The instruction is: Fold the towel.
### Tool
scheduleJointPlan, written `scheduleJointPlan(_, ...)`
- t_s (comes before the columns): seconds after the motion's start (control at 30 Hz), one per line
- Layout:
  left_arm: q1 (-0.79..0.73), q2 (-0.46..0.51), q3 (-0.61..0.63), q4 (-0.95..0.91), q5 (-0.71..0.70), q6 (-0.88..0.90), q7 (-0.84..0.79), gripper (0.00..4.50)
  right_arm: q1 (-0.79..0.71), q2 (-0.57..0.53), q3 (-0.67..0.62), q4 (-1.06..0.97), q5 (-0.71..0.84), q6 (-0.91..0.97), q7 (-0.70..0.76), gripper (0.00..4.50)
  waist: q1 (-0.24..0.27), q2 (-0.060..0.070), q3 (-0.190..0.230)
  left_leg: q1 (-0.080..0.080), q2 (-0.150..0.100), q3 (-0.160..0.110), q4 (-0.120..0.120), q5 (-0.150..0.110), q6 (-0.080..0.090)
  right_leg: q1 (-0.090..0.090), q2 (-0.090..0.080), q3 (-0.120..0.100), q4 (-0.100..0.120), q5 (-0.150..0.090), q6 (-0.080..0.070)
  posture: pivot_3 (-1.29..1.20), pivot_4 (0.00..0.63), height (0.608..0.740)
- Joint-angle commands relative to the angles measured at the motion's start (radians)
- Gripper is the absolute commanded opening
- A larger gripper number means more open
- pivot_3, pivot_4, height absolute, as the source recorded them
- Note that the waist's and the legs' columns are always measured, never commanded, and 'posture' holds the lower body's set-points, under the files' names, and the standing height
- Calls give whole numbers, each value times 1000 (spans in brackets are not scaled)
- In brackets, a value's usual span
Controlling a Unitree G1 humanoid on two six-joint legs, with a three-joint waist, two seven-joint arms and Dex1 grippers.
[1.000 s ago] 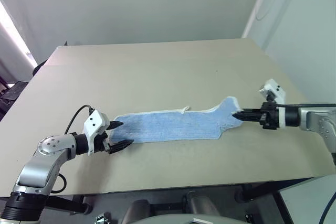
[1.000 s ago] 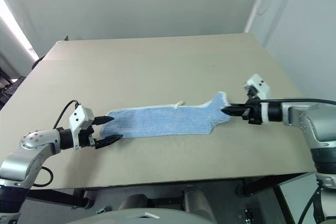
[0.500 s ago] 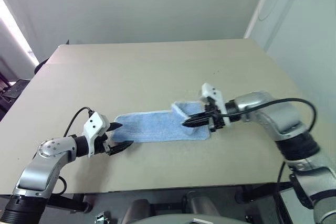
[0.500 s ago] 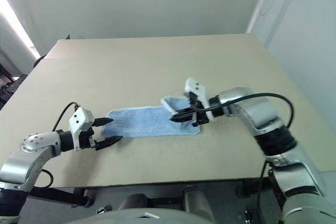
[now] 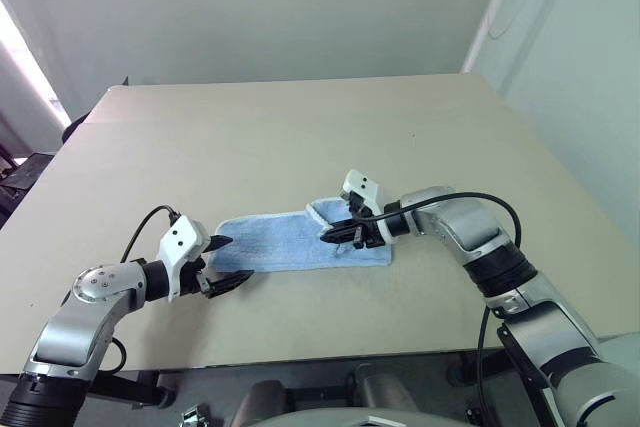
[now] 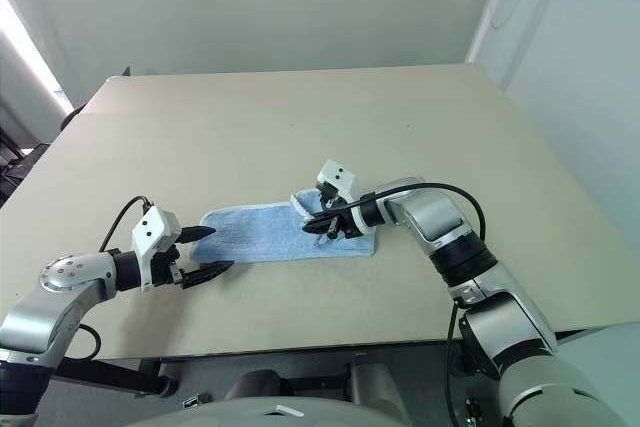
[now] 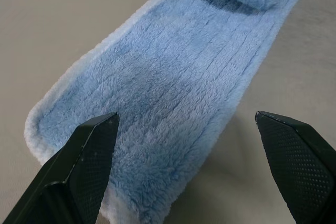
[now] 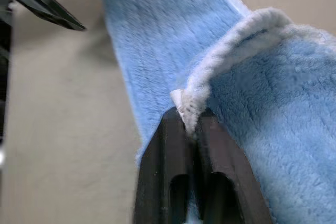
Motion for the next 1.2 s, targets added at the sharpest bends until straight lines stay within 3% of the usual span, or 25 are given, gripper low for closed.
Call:
scheduleJointPlan(0.03, -17, 14, 21, -16, 4, -6, -1, 4382, -2, 5, -55, -68, 43, -20, 31, 1418, -1, 0, 0, 0, 0, 0, 0, 0, 0, 0, 0, 0, 1, 0, 0, 0, 0, 740)
scheduleJointPlan(0.23, -29, 15, 19, -3, 6, -7, -4, 4382, 39, 18, -179, -161, 152, -29, 46, 3561, 0, 0, 0, 1, 0, 0, 1, 0, 0, 0, 2, 0, 4, 0, 0, 0, 0, 740)
scheduleJointPlan(0.5, -34, 16, 30, 2, 2, -2, 4, 4382, 49, 99, -241, 59, 67, -212, -83, 3561, -3, -2, -1, 2, 0, 0, 2, 0, 0, 0, 3, 0, 6, 0, 0, 0, 0, 740)
scheduleJointPlan(0.7, -21, 22, 43, -13, -3, 4, 11, 4382, 113, 184, -164, 250, -81, -466, -117, 3561, -3, -2, -1, 1, 1, 0, 2, 0, 0, -1, 3, 1, 6, 0, 0, 0, 0, 740)
scheduleJointPlan(0.9, -1, 41, 84, -17, -23, 39, 19, 4382, 183, 201, -48, 353, -220, -642, -85, 3561, -4, -3, -3, 1, 0, 1, 2, 0, 0, -1, 2, 1, 6, 0, 0, 0, 0, 740)
scheduleJointPlan(1.1, 10, 38, 111, -19, -34, 62, 25, 4382, 158, 248, -82, 443, -228, -697, -88, 3561, -9, -5, -4, 7, 1, 1, 2, 1, -1, 4, 3, 1, 8, -1, 0, 0, 0, 740)
scheduleJointPlan(1.2, 15, 32, 128, -17, -59, 93, 33, 4382, 141, 259, -127, 435, -183, -649, -64, 4177, -11, -4, -3, 15, 2, 1, 2, 1, -1, 10, 4, 2, 8, -3, -2, 0, 0, 740)
